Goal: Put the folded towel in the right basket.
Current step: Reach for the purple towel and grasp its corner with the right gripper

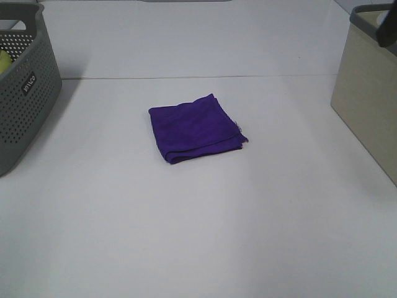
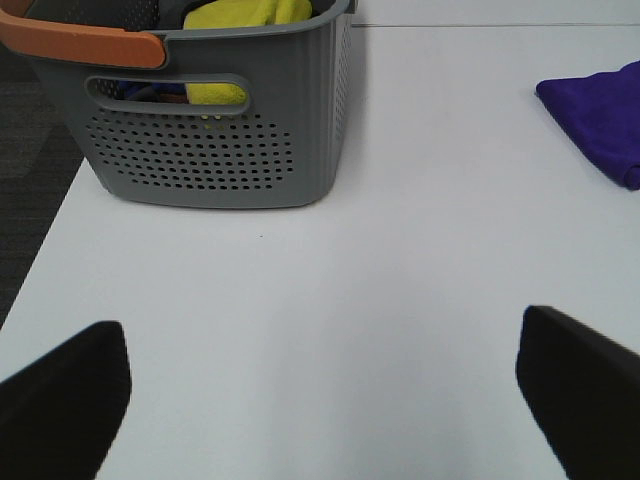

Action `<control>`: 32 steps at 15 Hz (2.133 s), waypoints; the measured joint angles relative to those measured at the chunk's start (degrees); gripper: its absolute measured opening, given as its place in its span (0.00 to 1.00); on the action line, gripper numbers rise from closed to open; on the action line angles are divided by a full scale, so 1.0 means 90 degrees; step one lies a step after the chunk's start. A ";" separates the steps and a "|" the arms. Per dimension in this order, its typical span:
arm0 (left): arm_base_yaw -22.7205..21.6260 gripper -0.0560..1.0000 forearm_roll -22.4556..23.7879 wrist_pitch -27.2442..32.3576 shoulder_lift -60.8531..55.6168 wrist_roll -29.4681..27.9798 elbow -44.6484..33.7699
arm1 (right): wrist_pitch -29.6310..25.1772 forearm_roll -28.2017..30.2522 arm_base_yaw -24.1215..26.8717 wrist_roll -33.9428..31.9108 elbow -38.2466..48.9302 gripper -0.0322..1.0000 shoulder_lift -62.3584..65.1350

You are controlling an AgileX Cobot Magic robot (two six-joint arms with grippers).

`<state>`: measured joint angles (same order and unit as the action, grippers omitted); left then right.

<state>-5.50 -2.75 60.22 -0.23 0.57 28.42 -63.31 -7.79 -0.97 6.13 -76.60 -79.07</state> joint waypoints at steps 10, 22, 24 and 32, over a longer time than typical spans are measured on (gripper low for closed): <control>0.0000 0.99 0.0000 0.0000 0.0000 0.0000 0.0000 | 0.0535 -0.0821 -0.1318 0.0064 -0.2451 0.96 -0.4100; 0.0000 0.99 0.0000 0.0000 0.0000 0.0000 0.0000 | 0.0541 -0.1343 -0.1318 0.0592 -0.4100 0.95 -0.6856; 0.0000 0.99 0.0000 0.0000 0.0000 0.0000 0.0000 | 0.0624 -0.1343 -0.1318 0.0592 -0.4100 0.95 -0.6863; 0.0000 0.99 0.0000 0.0000 0.0000 0.0000 0.0000 | 0.0955 -0.1541 -0.1706 0.0592 -0.4278 0.89 -0.7149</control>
<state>-5.50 -2.75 60.22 -0.23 0.57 28.42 -54.72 -21.66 -16.33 11.46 -115.11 -143.41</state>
